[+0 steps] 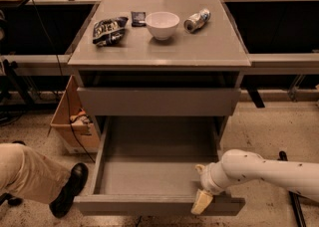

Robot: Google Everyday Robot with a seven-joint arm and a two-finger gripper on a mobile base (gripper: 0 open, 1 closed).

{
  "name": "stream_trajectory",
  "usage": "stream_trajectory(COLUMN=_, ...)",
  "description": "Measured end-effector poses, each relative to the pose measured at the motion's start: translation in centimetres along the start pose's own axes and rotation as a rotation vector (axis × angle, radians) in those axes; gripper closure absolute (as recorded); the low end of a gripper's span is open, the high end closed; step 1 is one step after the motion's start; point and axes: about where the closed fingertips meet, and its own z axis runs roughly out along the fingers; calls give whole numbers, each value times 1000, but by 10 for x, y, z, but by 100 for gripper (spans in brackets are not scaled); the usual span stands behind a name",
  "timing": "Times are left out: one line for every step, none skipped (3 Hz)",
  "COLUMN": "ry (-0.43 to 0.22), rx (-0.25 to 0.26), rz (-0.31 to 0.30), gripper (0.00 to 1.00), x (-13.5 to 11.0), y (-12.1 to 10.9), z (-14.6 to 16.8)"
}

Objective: Close middle drawer

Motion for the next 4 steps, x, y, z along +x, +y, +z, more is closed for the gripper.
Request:
stream_trajectory(ry=-4, rx=1, rz=-18, gripper=44, x=-10, y=-8, z=2)
stream_trajectory(ry=-4, rx=1, rz=-18, gripper=62, x=-12, y=-7, z=-3)
stream_trajectory(ry=-9, rx=-4, rz=-79, gripper=45, x=-44, y=-36, z=10)
stream_trajectory(ry=-17, rx=-21, rz=-164, gripper=14, x=-89, y=-75, z=36)
